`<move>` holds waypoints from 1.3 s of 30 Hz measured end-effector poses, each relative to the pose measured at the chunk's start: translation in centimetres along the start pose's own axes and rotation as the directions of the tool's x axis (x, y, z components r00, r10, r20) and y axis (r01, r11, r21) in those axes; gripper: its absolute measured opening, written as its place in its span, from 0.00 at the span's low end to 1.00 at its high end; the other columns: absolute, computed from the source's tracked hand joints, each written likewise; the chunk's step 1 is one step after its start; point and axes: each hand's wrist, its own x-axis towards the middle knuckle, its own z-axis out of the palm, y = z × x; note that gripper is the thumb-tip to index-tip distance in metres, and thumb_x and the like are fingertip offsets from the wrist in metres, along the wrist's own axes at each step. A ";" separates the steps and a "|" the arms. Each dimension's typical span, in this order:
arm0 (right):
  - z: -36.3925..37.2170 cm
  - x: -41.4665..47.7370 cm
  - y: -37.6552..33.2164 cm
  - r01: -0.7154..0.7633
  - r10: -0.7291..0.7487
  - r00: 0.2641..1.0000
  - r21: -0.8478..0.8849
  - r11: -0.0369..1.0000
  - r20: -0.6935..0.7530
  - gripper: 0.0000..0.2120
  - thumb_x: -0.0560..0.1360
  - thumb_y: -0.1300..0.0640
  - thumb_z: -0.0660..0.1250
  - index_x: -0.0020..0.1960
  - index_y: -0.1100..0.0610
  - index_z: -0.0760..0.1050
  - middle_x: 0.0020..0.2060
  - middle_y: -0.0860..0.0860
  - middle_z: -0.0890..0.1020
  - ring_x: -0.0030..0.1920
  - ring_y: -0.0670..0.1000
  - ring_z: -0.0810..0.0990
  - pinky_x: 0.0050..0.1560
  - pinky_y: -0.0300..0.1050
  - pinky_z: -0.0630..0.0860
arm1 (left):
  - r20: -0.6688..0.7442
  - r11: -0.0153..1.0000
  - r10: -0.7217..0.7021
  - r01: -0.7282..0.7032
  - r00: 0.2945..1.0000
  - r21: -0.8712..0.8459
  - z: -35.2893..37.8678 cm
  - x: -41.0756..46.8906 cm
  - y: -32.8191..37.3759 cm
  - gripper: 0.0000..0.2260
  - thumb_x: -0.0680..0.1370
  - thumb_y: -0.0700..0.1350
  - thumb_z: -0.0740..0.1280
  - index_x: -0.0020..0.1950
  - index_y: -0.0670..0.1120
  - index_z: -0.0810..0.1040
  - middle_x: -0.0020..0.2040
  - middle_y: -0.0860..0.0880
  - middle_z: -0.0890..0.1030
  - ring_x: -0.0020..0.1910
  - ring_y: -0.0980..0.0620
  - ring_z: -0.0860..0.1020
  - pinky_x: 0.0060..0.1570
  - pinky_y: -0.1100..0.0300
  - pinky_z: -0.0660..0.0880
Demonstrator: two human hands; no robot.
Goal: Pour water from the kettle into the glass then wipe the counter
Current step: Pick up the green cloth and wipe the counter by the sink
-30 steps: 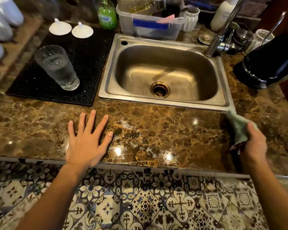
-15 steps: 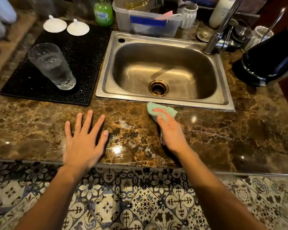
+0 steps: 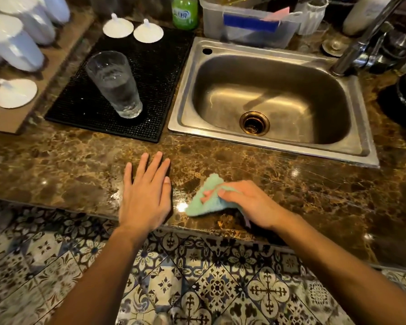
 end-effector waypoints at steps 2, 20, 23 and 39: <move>-0.2 -2.2 1.1 -0.040 0.039 0.999 0.032 0.999 0.030 0.31 0.76 0.37 0.57 0.55 0.62 0.84 0.46 0.68 0.83 0.45 0.69 0.80 0.52 0.67 0.76 | -0.007 1.000 0.005 -0.005 1.000 -0.002 -0.1 0.0 0.0 0.27 0.84 0.55 0.45 0.81 0.50 0.64 0.83 0.51 0.60 0.83 0.49 0.51 0.80 0.40 0.47; -6.2 -20.3 -7.4 -0.023 0.237 0.971 0.989 0.149 -0.013 0.26 0.77 0.53 0.65 0.72 0.66 0.75 0.68 0.65 0.79 0.65 0.65 0.81 0.63 0.62 0.79 | 0.530 -0.063 0.171 0.546 0.831 -0.835 -11.4 -6.7 18.3 0.32 0.76 0.68 0.64 0.62 0.41 0.82 0.47 0.47 0.87 0.46 0.50 0.85 0.49 0.57 0.78; -5.7 -20.2 -6.5 -0.100 0.337 0.940 0.983 0.151 0.044 0.24 0.80 0.52 0.63 0.69 0.66 0.77 0.66 0.65 0.80 0.65 0.64 0.81 0.65 0.61 0.76 | 0.615 -0.316 0.343 0.704 0.710 -0.636 -10.5 -8.0 20.0 0.35 0.77 0.67 0.64 0.71 0.40 0.78 0.64 0.38 0.82 0.63 0.40 0.81 0.62 0.45 0.77; -6.6 -20.6 -3.5 -0.033 0.423 0.844 0.756 0.654 -0.329 0.23 0.81 0.41 0.65 0.67 0.56 0.77 0.57 0.59 0.85 0.63 0.56 0.83 0.66 0.53 0.77 | 0.641 -0.164 0.079 0.644 0.764 -0.747 -6.6 -8.4 26.0 0.15 0.81 0.40 0.68 0.68 0.44 0.78 0.58 0.42 0.86 0.55 0.45 0.86 0.45 0.54 0.84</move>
